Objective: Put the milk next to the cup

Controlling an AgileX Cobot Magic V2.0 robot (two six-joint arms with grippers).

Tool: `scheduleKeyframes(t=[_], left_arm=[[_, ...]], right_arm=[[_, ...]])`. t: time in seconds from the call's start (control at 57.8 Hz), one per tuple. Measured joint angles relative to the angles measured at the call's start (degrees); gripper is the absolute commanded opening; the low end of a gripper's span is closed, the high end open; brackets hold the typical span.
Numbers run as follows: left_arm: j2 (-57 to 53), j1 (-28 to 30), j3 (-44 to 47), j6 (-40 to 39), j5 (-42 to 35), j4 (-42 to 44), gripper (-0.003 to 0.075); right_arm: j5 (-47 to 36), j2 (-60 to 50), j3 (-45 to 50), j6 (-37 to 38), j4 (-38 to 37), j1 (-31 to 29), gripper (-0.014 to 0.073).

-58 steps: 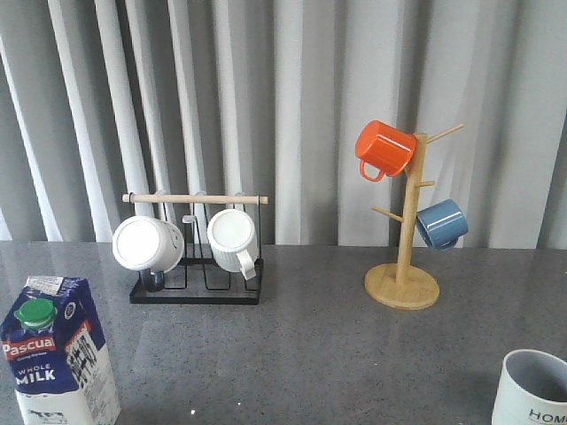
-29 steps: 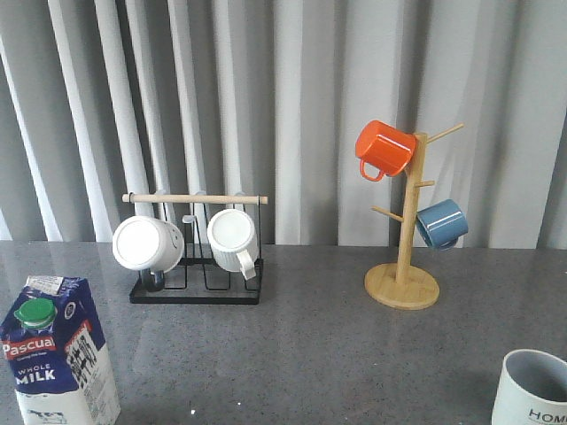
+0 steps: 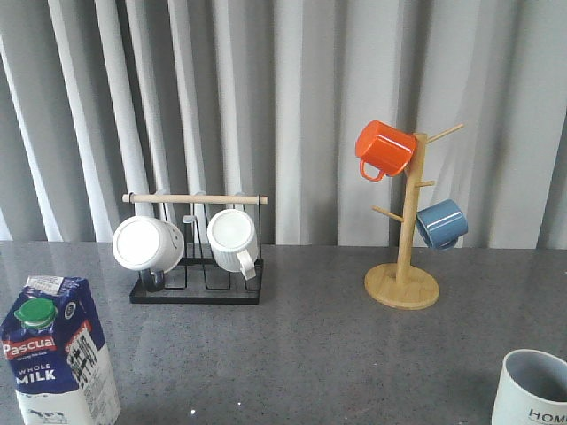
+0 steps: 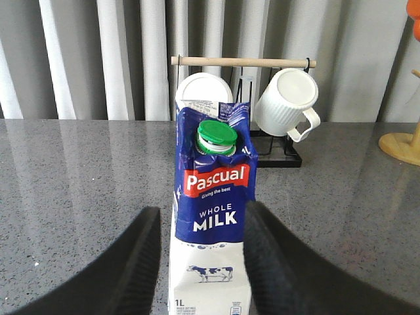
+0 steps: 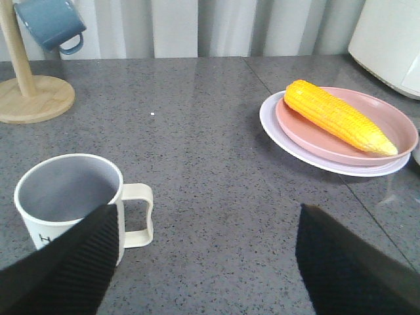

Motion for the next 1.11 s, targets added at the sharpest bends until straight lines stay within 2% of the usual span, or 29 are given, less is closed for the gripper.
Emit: scheduleKeyframes(t=[0.294, 0.415, 0.501, 0.64, 0.744, 0.865, 0.986, 1.107], left_arm=[[0.0, 0.0, 0.0, 0.0, 0.0, 0.0, 0.0307], [0.0, 0.0, 0.0, 0.0, 0.0, 0.0, 0.0307], [0.0, 0.0, 0.0, 0.0, 0.0, 0.0, 0.0307], [0.0, 0.0, 0.0, 0.0, 0.0, 0.0, 0.0307], [0.0, 0.0, 0.0, 0.0, 0.0, 0.0, 0.0307], [0.0, 0.0, 0.0, 0.0, 0.0, 0.0, 0.0307], [0.0, 0.0, 0.0, 0.0, 0.0, 0.0, 0.0307], [0.0, 0.0, 0.0, 0.0, 0.0, 0.0, 0.0307]], right_arm=[[-0.4, 0.2, 0.0, 0.0, -0.1, 0.4, 0.0556], [-1.0, 0.2, 0.0, -5.1, 2.2, 0.4, 0.0556], [-4.5, 0.2, 0.1, -16.7, 9.9, 0.4, 0.0556], [-12.2, 0.2, 3.2, -40.6, 26.2, 0.4, 0.0556], [-16.5, 0.2, 7.5, -51.8, 36.4, 0.2, 0.0556], [-25.1, 0.2, 13.5, -56.9, 43.5, -3.0, 0.0556], [-33.6, 0.2, 18.1, -57.2, 48.6, -7.9, 0.0556], [-39.0, 0.6, 20.6, -57.2, 52.2, -9.8, 0.0556]])
